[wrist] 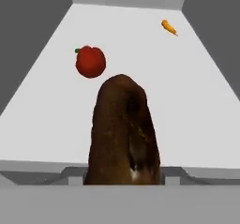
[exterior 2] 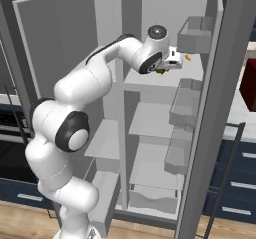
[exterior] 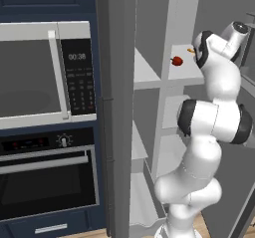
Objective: Take the sweet potato and bell pepper from the fridge shelf and place them in the freezer drawer to begin freezing them.
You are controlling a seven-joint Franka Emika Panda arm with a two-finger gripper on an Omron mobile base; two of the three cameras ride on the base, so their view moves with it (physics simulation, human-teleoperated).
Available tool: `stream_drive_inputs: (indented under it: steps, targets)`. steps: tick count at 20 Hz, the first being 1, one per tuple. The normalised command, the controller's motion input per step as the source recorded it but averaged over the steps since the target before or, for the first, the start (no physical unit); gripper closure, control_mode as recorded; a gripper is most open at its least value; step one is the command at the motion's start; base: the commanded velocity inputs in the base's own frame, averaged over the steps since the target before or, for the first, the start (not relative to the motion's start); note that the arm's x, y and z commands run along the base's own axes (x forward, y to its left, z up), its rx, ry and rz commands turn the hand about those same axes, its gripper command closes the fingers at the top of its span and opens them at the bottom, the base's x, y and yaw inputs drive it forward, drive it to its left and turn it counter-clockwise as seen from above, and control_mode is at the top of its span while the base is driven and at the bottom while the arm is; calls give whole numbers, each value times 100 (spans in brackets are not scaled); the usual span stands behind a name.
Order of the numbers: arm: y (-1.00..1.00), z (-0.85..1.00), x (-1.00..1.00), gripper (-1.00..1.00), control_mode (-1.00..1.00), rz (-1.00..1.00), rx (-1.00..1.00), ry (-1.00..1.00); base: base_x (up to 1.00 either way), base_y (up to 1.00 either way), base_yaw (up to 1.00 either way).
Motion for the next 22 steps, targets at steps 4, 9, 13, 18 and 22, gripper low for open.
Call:
stream_drive_inputs:
  steps: [4, 9, 13, 18, 22]
  targets:
    - [63, -7, -100, 100, -100, -3, 0, 15, 0, 0, 0]
    - [48, -18, -100, 100, -100, -1, 1, 18, 0, 0, 0]
    - [40, -27, -100, 100, -100, 0, 3, 17, 0, 0, 0]
    - [41, -44, -100, 100, -100, 0, 3, 17, 0, 0, 0]
    - [38, -71, -100, 100, -100, 0, 2, 13, 0, 0, 0]
